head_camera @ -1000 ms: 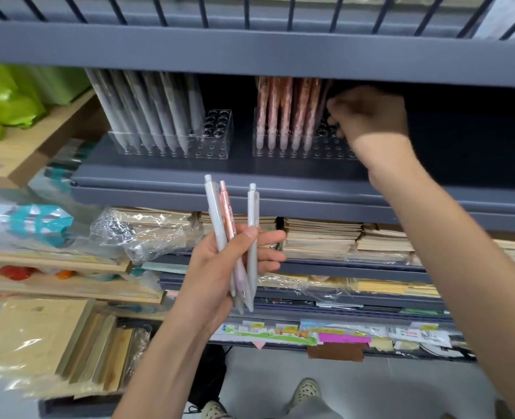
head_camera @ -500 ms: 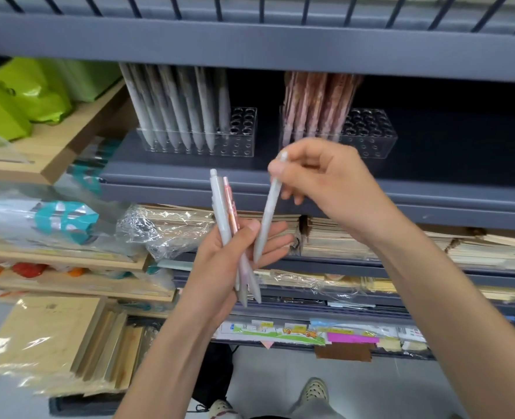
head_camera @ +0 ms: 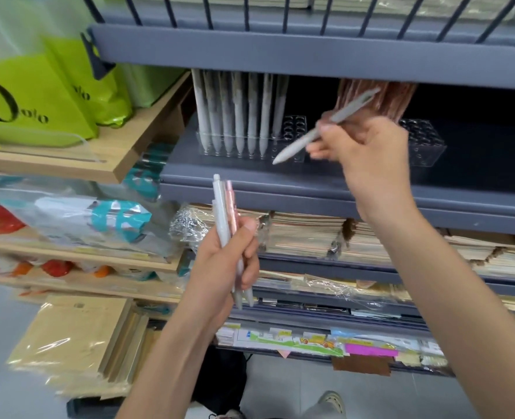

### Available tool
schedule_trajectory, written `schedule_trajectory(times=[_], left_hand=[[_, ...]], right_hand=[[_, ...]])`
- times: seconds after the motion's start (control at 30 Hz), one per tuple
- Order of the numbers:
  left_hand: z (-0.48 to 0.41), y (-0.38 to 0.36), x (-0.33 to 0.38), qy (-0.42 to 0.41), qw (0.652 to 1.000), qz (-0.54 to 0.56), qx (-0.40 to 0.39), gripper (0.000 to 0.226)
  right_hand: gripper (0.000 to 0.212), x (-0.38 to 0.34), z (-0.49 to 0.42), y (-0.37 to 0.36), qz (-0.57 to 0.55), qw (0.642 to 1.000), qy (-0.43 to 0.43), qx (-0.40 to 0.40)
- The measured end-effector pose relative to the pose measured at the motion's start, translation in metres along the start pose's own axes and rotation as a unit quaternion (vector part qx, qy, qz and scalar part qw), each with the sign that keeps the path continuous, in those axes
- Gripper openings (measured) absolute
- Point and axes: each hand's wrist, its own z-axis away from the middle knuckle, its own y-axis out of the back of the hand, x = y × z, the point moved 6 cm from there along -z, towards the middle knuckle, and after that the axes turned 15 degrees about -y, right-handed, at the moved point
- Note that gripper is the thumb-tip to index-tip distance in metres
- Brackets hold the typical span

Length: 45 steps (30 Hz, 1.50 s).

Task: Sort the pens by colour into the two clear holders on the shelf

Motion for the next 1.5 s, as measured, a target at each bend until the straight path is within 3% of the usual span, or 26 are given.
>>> schedule_trajectory(times=[0.17, 0.4, 0.47, 0.57, 1.0, 1.2, 1.33, 1.5], left_hand=[[0.007, 0.016, 0.001, 0.027, 1.000, 0.008, 0.013, 0.028], [0.013, 0.027, 0.003, 0.050, 0.998, -0.016, 0.017, 0.034], [0.015, 0.027, 0.003, 0.052, 0.998, -0.030, 0.004, 0.039], [0.017, 0.027, 0.005, 0.040, 0.999, -0.033, -0.007, 0.039], [0.020, 0.038, -0.003, 0.078, 0.996, 0.000, 0.044, 0.039], [0.021, 0.036, -0.004, 0.074, 0.996, 0.032, 0.049, 0.016], [0.020, 0.034, 0.006, 0.028, 0.999, 0.030, 0.031, 0.021], [0.018, 0.027, 0.015, -0.005, 0.999, 0.040, 0.018, 0.022]], right_hand=[[0.015, -0.007, -0.029, -0.003, 0.070, 0.994, 0.045, 0.074], [0.017, -0.003, -0.050, -0.035, 0.191, 0.979, 0.042, 0.051], [0.022, -0.004, -0.054, -0.040, 0.193, 0.979, 0.022, 0.061], [0.013, -0.002, -0.057, -0.045, 0.169, 0.982, -0.001, 0.083], [0.011, 0.005, -0.060, -0.047, 0.278, 0.953, 0.007, 0.121], [0.014, 0.004, -0.056, -0.046, 0.268, 0.957, -0.005, 0.109], [0.022, 0.008, -0.044, -0.041, 0.224, 0.970, -0.012, 0.095], [0.011, 0.005, -0.009, -0.028, 0.217, 0.972, 0.009, 0.095]])
